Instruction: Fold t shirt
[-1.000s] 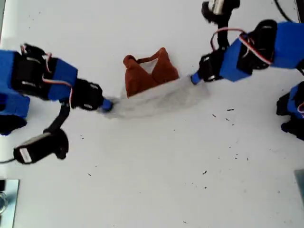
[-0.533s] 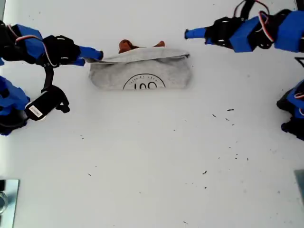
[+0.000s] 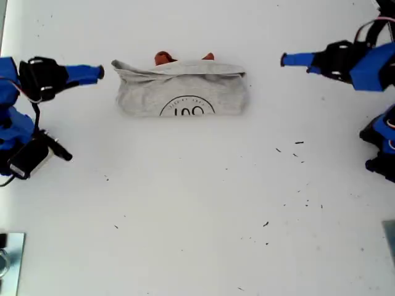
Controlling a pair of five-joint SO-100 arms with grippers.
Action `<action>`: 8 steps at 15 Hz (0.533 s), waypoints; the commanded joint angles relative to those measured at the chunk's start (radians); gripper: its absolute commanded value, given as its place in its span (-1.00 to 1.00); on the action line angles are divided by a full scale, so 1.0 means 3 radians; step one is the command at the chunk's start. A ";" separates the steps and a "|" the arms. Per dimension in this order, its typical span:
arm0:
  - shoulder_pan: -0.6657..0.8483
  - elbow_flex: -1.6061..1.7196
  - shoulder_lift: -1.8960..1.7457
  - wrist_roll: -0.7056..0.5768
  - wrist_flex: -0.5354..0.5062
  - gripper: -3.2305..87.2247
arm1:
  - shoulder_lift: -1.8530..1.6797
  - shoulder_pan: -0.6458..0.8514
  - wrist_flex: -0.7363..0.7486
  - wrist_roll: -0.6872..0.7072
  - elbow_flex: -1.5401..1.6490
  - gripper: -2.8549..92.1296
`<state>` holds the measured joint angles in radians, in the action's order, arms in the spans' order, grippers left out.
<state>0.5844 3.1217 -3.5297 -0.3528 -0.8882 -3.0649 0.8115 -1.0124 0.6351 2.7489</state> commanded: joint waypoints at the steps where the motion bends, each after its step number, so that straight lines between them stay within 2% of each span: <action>1: -0.0869 0.0404 -0.0256 0.0445 0.0215 -0.85 | -0.1488 -0.0547 -0.0777 -0.0337 0.0506 -0.45; 2: -0.1038 0.0404 -0.0251 0.0516 0.0112 -0.90 | -0.1457 -0.0813 -0.1064 -0.0516 0.0588 -0.50; 4: -0.1202 0.0404 -0.0256 0.0496 -0.0184 -0.93 | -0.1462 -0.1186 -0.1120 -0.1023 0.1018 -0.52; 5: -0.1186 0.0409 -0.0256 0.0537 -0.0378 -0.93 | -0.1401 -0.1161 -0.1120 -0.1069 0.1176 -0.52; 6: -0.1120 0.0409 -0.0256 0.0511 -0.0455 -0.91 | -0.1457 -0.1186 -0.1104 -0.0690 0.1176 -0.53; 8: -0.1069 0.0409 -0.0256 0.0511 -0.0455 -0.88 | -0.1457 -0.1197 -0.1115 0.0547 0.1176 -0.54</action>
<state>0.2393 3.2352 -3.5987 -0.2117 -1.0232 -3.4898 0.4663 -1.3468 0.5660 3.0419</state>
